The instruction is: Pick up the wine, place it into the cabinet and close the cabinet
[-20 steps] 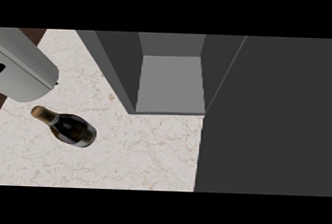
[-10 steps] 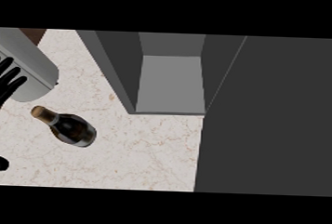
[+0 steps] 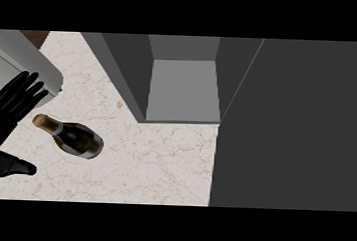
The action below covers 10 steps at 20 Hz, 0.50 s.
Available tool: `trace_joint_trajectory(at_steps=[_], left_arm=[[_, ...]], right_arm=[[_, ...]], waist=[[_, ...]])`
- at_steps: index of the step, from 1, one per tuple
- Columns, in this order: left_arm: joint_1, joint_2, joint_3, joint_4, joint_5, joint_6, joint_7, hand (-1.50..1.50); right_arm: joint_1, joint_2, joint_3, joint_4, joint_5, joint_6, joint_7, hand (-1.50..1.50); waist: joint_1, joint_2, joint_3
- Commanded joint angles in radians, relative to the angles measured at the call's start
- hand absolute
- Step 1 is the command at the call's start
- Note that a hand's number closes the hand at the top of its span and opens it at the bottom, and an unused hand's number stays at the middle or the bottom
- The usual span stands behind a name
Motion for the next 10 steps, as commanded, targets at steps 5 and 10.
trace_joint_trajectory(at_steps=[5, 10], left_arm=[[-0.038, 0.001, 0.0, 0.241, -0.159, -0.023, -0.212, -1.5], [-0.104, -0.004, -0.019, 0.399, -0.228, -0.014, -0.314, -1.5]], right_arm=[[0.055, -0.032, -0.04, -0.215, -0.079, 0.003, 0.082, -1.5], [-0.018, -0.009, 0.008, -0.23, -0.037, -0.042, 0.154, -1.5]], waist=[[0.001, 0.002, 0.0], [-0.009, 0.003, -0.002]])
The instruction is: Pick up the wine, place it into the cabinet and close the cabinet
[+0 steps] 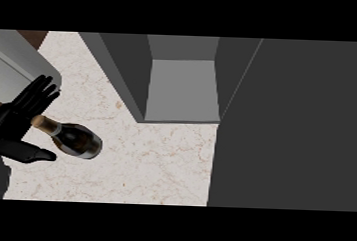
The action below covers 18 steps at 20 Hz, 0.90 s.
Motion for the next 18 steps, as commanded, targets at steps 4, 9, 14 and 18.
trace_joint_trajectory(at_steps=[4, 9, 14, 18], left_arm=[[-0.086, 0.027, -0.01, 0.23, -0.107, 0.008, -0.133, -1.5], [-0.042, 0.009, -0.049, 0.309, -0.167, -0.019, -0.255, -1.5], [-0.062, 0.02, -0.063, 0.444, -0.209, -0.05, -0.374, -1.5], [-0.115, 0.051, -0.053, 0.56, -0.229, -0.06, -0.423, -1.5]], right_arm=[[0.116, -0.016, 0.052, -0.259, -0.033, 0.01, 0.036, -1.5], [0.124, -0.038, -0.013, -0.268, -0.074, 0.014, 0.045, -1.5], [0.108, -0.046, -0.034, -0.235, -0.099, 0.026, 0.034, -1.5], [0.043, -0.049, -0.057, -0.24, -0.106, 0.006, 0.088, -1.5]], waist=[[-0.018, -0.001, 0.0], [-0.005, 0.0, 0.0], [-0.002, 0.002, 0.0], [-0.003, 0.005, -0.001]])
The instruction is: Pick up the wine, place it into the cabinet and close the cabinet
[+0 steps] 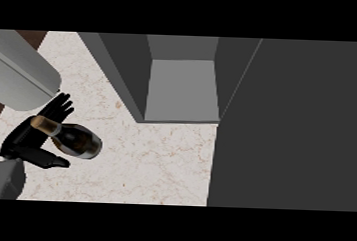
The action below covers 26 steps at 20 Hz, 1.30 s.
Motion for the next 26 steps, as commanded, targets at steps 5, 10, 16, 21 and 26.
trace_joint_trajectory(at_steps=[5, 10, 16, 21, 26], left_arm=[[0.003, 0.014, -0.031, 0.18, -0.08, -0.027, -0.189, -1.5], [-0.028, -0.055, -0.029, 0.234, -0.076, 0.029, -0.201, -1.5], [-0.111, -0.055, 0.014, 0.374, -0.046, 0.023, -0.225, -1.5], [-0.162, -0.047, 0.068, 0.445, 0.028, -0.038, -0.194, -1.5], [-0.124, -0.039, 0.075, 0.472, 0.046, -0.075, -0.215, -1.5]], right_arm=[[0.014, -0.003, 0.02, -0.26, -0.036, -0.045, 0.145, -1.5], [0.088, -0.022, 0.0, -0.247, -0.073, -0.012, 0.075, -1.5], [0.029, -0.028, -0.013, -0.248, -0.085, -0.019, 0.119, -1.5], [0.022, -0.032, -0.052, -0.211, -0.111, 0.004, 0.088, -1.5], [0.076, -0.021, -0.026, -0.235, -0.098, 0.004, 0.071, -1.5]], waist=[[0.002, 0.0, -0.002], [0.003, -0.002, 0.001], [-0.001, 0.001, 0.0], [0.0, 0.001, 0.0], [0.002, -0.002, 0.001]])
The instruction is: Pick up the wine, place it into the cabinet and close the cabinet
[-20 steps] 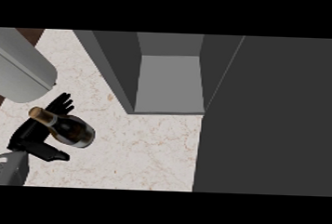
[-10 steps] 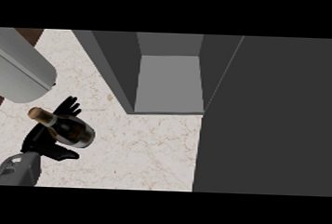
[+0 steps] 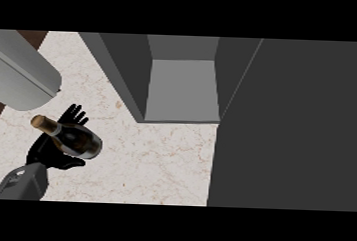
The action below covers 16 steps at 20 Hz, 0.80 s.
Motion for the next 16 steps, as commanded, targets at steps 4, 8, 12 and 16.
trace_joint_trajectory(at_steps=[4, 8, 12, 16], left_arm=[[-0.073, -0.022, 0.004, 0.072, 0.016, -0.031, -0.006, -1.5], [-0.06, -0.05, -0.014, 0.053, 0.005, -0.007, -0.039, -1.5], [-0.061, -0.076, -0.016, 0.063, 0.019, -0.037, -0.046, 1.5], [-0.021, -0.083, -0.066, 0.005, -0.033, 0.019, -0.114, 1.5]], right_arm=[[0.087, 0.01, 0.056, -0.202, -0.023, -0.012, 0.046, -1.5], [0.088, -0.026, -0.019, -0.23, -0.09, 0.016, 0.058, -1.5], [0.029, -0.005, 0.016, -0.235, -0.062, -0.024, 0.118, -1.5], [0.091, -0.035, -0.038, -0.232, -0.105, 0.019, 0.063, -1.5]], waist=[[-0.003, 0.001, 0.0], [0.001, 0.0, 0.001], [0.004, 0.001, -0.001], [0.008, -0.001, 0.001]])
